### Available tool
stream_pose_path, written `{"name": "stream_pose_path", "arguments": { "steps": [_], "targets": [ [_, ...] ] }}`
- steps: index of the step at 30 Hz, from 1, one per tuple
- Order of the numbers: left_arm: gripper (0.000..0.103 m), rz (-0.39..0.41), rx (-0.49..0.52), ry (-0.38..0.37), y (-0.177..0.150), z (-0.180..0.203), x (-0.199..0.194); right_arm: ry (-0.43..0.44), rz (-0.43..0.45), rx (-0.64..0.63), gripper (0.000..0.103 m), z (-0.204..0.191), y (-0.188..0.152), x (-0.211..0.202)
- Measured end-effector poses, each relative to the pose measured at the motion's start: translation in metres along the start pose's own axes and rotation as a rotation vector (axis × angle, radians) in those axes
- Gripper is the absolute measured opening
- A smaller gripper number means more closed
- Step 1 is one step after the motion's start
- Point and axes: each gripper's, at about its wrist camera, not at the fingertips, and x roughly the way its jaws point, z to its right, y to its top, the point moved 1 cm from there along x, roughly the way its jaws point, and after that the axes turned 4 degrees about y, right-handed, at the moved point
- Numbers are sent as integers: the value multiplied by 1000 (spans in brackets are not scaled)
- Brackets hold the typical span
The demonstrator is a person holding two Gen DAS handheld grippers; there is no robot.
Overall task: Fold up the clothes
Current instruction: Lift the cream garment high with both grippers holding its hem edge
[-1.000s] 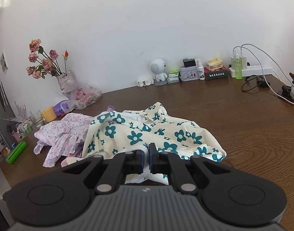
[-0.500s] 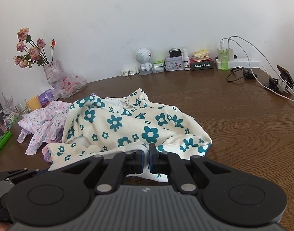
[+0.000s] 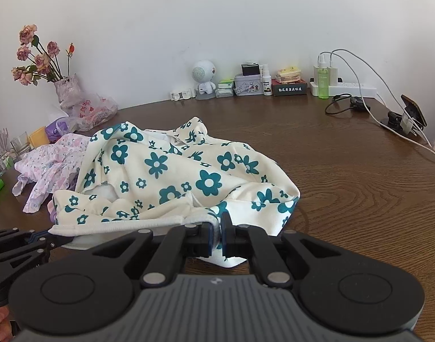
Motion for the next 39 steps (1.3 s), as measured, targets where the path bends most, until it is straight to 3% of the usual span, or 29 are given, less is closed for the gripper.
{"name": "stream_pose_path", "arguments": {
  "steps": [5, 8, 10, 13, 16, 21, 25, 28, 32, 39],
  "targets": [
    [1, 69, 8, -22, 40, -13, 1, 41, -20, -87, 2, -14, 23, 4],
    [1, 113, 1, -23, 79, -21, 6, 45, 19, -122, 2, -20, 61, 2],
    [1, 182, 25, -8, 120, -25, 4, 52, 67, -110, 2, -21, 96, -4],
    [1, 333, 82, 43, 191, -23, -14, 33, 160, -117, 2, -29, 154, -20],
    [1, 513, 131, 105, 253, -14, -57, -6, 295, -131, 2, -40, 217, -55],
    [1, 682, 134, 139, 349, -9, -127, -46, 524, -131, 2, -55, 308, -132],
    [1, 795, 113, 196, 398, -8, -182, -59, 685, -141, 2, -75, 354, -203],
    [1, 811, 88, 207, 415, -8, -206, -80, 731, -163, 2, -92, 371, -234],
    [1, 782, 77, 199, 423, -7, -216, -110, 725, -159, 2, -100, 383, -250],
    [1, 748, 71, 190, 428, 6, -223, -160, 669, -150, 2, -98, 400, -249]
  ]
}}
